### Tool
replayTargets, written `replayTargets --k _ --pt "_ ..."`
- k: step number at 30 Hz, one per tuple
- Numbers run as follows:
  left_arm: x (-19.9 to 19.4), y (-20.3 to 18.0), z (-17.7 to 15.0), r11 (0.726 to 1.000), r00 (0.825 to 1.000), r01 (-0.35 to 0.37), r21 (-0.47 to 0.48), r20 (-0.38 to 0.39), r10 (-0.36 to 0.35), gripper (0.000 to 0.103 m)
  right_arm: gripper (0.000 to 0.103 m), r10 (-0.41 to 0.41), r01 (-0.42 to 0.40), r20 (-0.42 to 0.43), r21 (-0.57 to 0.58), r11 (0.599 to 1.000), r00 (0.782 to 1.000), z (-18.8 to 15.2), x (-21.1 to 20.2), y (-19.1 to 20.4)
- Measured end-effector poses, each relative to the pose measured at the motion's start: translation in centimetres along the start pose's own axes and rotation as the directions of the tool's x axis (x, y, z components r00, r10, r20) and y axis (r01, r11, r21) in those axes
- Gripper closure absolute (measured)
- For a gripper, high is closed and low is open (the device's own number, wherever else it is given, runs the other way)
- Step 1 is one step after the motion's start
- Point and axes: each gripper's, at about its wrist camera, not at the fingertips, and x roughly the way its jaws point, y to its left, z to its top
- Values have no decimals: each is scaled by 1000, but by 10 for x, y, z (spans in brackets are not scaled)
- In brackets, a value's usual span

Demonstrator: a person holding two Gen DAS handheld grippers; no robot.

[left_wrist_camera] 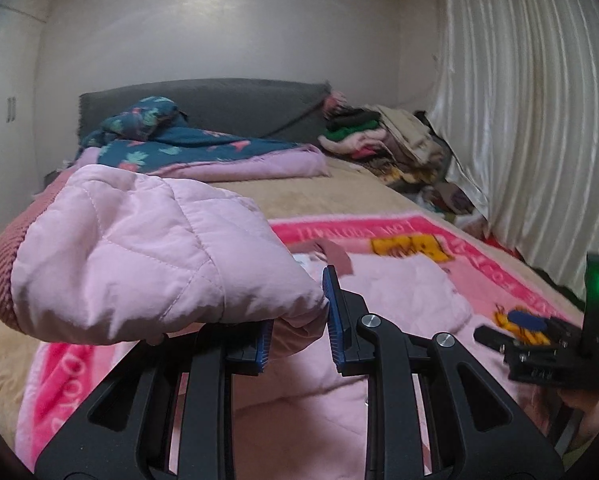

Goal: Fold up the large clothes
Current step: 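Carry the sleeve with the left tool across the jacket body toward the folded side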

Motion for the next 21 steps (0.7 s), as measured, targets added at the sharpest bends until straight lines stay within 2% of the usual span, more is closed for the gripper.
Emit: replayTargets --k 5,10,14,21 --pt "13 -26 -10 994 1000 10 109 -26 -8 87 5 -13 13 -8 32 999 1000 -4 1 -16" --pt "30 -53 -25 978 995 67 198 -80 -51 87 5 -18 19 -13 60 998 1000 -5 2 -33" --pt "44 -70 -40 960 991 83 266 -126 -51 87 5 -48 49 -15 85 995 999 -6 3 -50" --pt "76 -90 -73 933 967 134 333 -251 -49 87 5 -75 76 -17 102 992 997 -9 -1 -67"
